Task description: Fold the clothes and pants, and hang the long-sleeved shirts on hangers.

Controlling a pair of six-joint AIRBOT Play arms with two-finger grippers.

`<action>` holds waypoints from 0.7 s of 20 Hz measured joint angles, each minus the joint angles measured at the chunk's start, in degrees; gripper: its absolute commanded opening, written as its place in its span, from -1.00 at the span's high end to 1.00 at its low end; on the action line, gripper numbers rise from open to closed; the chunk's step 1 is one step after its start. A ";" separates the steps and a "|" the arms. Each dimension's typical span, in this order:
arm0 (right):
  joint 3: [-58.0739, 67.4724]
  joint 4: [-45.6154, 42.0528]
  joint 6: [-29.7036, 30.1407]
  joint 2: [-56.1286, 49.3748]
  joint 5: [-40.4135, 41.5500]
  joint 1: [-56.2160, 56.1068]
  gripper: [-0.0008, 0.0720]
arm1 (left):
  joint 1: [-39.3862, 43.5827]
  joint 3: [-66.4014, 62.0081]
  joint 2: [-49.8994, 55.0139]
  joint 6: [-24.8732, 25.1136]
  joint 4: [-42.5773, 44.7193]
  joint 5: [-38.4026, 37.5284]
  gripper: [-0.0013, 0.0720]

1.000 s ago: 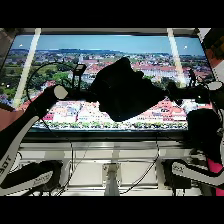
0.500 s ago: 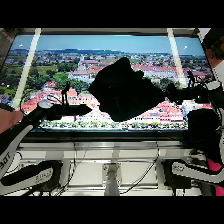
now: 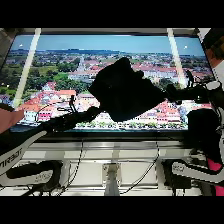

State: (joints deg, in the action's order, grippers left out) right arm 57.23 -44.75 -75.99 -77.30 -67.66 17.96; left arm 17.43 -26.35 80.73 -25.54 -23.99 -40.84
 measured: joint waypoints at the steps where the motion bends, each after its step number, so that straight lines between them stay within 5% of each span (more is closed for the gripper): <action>1: 0.00 0.02 0.17 0.00 -0.15 0.00 0.97 | 0.81 0.09 0.24 2.69 -3.50 0.39 -0.49; 5: 0.00 0.94 1.14 0.00 -0.44 0.00 0.97 | 2.43 0.20 0.68 9.09 -11.50 1.55 -0.49; 14: 0.13 2.67 2.08 0.00 -0.48 0.00 0.96 | 4.87 -0.26 0.81 12.50 -15.43 0.81 -0.47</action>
State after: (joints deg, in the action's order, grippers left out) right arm 57.36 -42.09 -73.91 -77.30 -68.14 17.96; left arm 22.31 -26.61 81.54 -13.04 -39.42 -40.03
